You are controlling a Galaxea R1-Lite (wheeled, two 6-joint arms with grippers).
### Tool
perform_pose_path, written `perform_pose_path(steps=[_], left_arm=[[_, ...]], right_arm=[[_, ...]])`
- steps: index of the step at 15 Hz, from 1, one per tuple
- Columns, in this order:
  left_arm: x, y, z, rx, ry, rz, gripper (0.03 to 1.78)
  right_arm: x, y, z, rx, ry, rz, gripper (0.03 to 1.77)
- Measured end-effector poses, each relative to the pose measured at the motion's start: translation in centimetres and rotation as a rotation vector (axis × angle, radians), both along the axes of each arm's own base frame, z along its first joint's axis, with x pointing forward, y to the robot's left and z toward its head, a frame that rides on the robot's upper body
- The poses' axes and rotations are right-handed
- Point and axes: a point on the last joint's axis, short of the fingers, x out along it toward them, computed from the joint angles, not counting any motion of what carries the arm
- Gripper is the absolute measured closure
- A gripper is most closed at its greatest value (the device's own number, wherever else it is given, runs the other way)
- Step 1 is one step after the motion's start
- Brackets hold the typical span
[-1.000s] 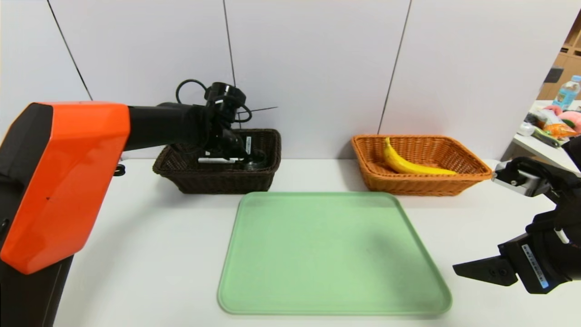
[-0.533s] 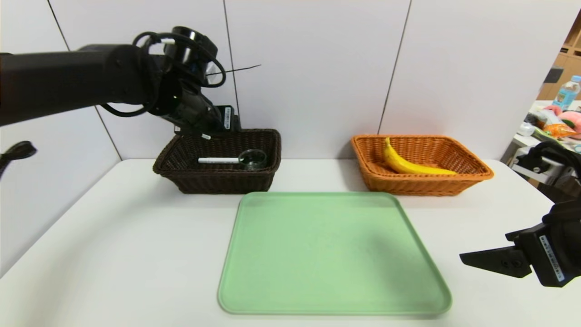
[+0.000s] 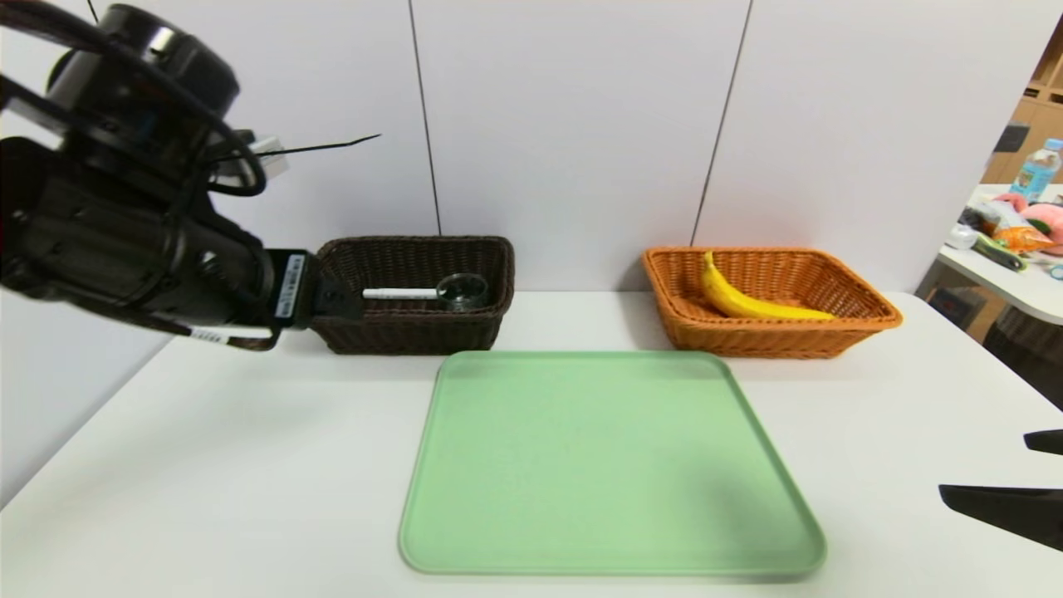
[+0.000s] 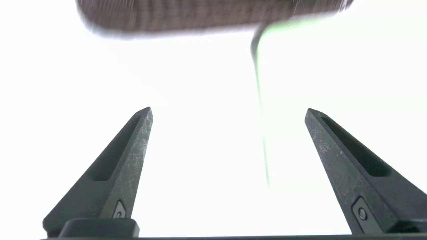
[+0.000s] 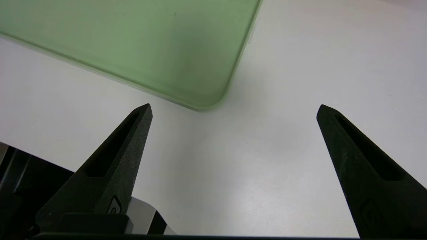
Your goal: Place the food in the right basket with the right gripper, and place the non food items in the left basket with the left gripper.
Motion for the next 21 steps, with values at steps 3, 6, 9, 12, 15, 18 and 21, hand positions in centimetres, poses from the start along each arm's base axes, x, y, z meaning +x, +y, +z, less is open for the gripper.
perform_pose_path(steps=[3,6,9,12,15,18,21], left_arm=[[-4.9,2.2,-1.0,0.003,0.007,-0.002,0.16],[-8.5,4.2,-2.6,-0.013,-0.025,0.010,0.14],[-10.8,6.3,-3.3,-0.043,-0.111,0.086,0.14],[-13.4,8.2,-4.3,-0.026,-0.155,0.151,0.13],[-15.8,9.4,-5.8,-0.002,-0.188,0.207,0.12],[-17.8,10.2,-7.7,0.054,-0.247,0.243,0.12],[-19.4,10.5,-9.9,0.075,-0.311,0.255,0.12]], right_arm=[[-2.8,-1.6,-0.7,-0.040,-0.065,-0.068,0.10],[-5.7,-2.7,-1.6,-0.059,-0.117,-0.124,0.10],[-7.5,-3.1,-1.7,-0.057,-0.173,-0.153,0.10],[-8.8,-3.4,-1.8,-0.058,-0.217,-0.204,0.10],[-9.6,-3.5,-1.8,-0.067,-0.252,-0.232,0.10],[-10.2,-3.4,-1.7,-0.091,-0.283,-0.251,0.10],[-11.1,-3.3,-2.6,-0.084,-0.294,-0.245,0.10]])
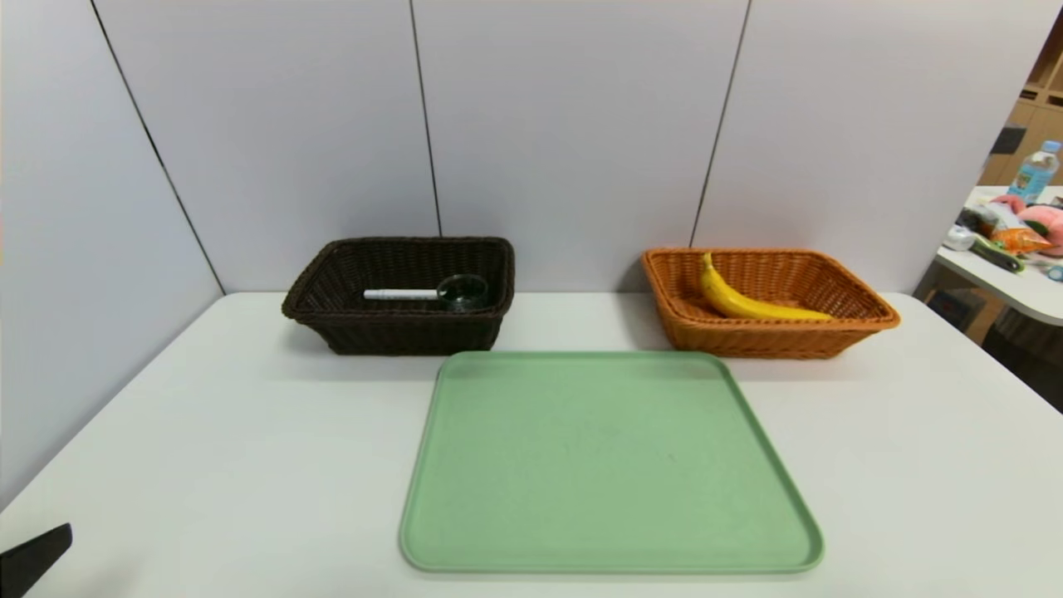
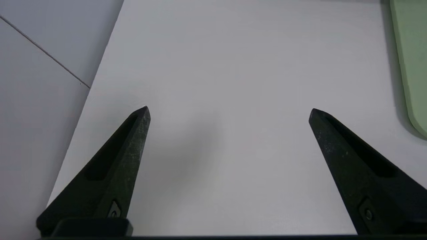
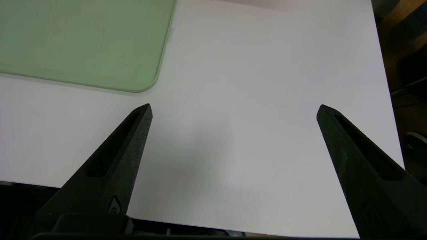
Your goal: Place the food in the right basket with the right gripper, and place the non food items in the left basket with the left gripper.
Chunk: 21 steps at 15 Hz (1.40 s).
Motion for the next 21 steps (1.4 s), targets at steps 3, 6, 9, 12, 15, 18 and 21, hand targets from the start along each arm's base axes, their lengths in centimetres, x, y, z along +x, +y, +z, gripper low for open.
perform_pose_path(steps=[3,6,9,12,15,18,21], left_arm=[[-1.5,0.1,-1.9,-0.004,-0.046,0.004,0.12],[-2.9,0.1,-3.4,-0.021,-0.082,-0.028,0.12],[-3.8,0.1,-4.2,-0.001,-0.114,-0.016,0.12],[-4.5,0.1,-4.9,0.000,-0.147,-0.023,0.12],[-5.2,0.0,-5.8,0.050,-0.168,-0.050,0.12],[-5.6,0.0,-6.8,0.052,-0.186,-0.042,0.12],[-5.8,0.0,-7.7,0.053,-0.219,-0.039,0.12]], right_arm=[[-1.1,0.0,-1.2,0.000,-0.019,0.008,0.10],[-2.3,0.0,-2.1,0.003,-0.070,0.011,0.10],[-3.4,0.0,-2.8,0.010,-0.117,0.016,0.10],[-4.3,-0.1,-3.7,0.012,-0.149,0.031,0.10],[-5.2,-0.1,-5.0,0.013,-0.181,0.042,0.10],[-6.1,0.0,-5.6,0.008,-0.230,0.040,0.10],[-6.3,0.0,-6.9,0.005,-0.319,0.036,0.10]])
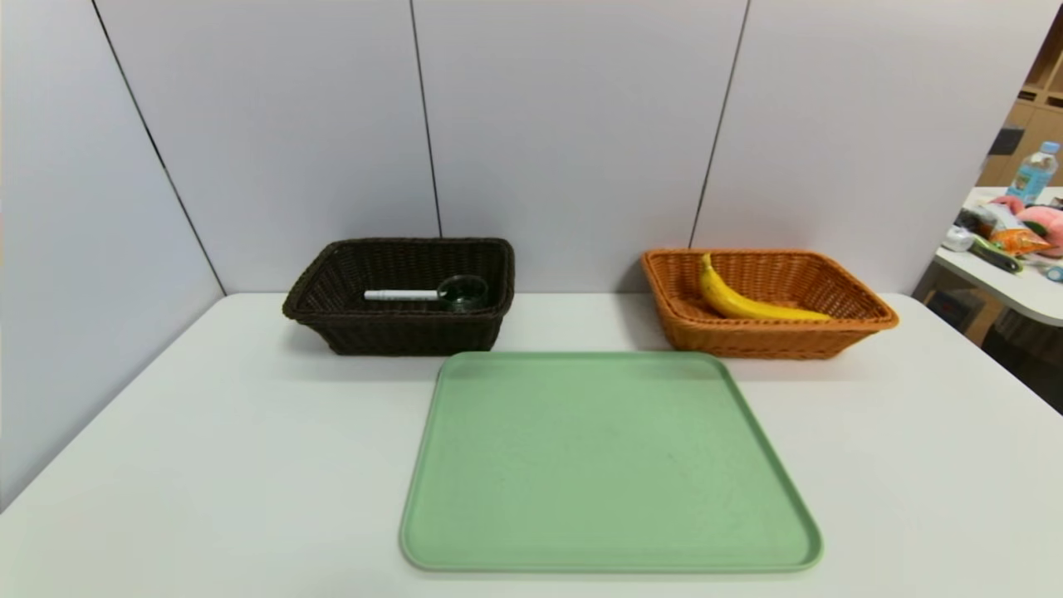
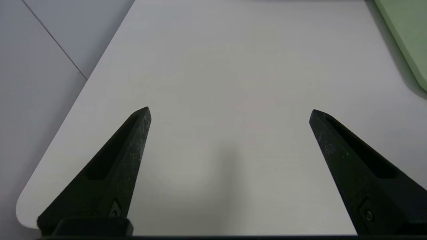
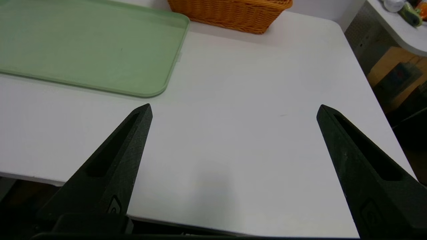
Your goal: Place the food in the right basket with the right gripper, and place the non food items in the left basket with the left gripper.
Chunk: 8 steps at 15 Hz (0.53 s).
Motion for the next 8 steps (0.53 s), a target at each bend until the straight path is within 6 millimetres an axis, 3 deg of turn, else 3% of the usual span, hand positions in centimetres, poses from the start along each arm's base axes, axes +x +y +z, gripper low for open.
perform_pose_path(steps=[8], left_arm=[[1.1,0.0,-3.1,0.050,-0.226,-0.037,0.12]], right_arm=[[2.0,0.0,-3.3,0.017,-0.168,-0.024,0.10]])
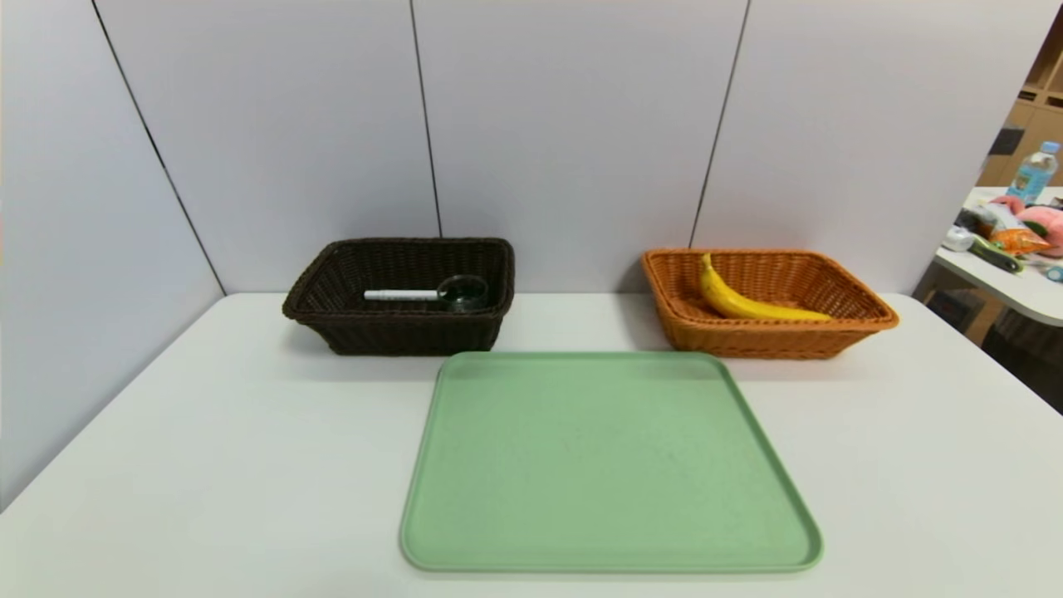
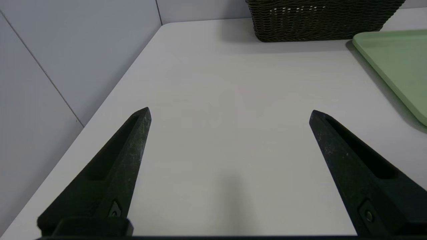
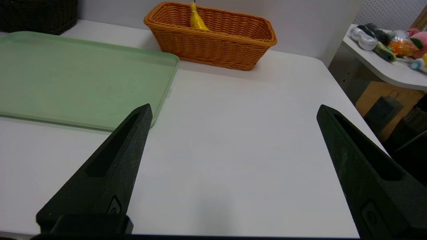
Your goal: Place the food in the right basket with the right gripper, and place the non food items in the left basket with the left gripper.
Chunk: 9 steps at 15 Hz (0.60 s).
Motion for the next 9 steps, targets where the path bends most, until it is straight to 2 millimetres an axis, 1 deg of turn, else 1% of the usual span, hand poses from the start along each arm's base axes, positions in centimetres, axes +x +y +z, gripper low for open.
perform_pose_path(steps=[3,5,9], left_arm=[[-0.2,-0.2,-0.6,0.005,-0.015,-0.078,0.12],[-0.3,-0.2,-1.4,-0.001,0.027,-0.087,0.12],[-0.4,-0.2,-1.7,-0.008,0.039,-0.088,0.12]], right_arm=[[1.8,0.0,-1.9,0.002,-0.064,0.004,0.10],[2.7,0.0,-3.2,0.002,-0.092,0.003,0.10],[3.3,0.0,-5.2,0.019,0.004,0.001,0.10]])
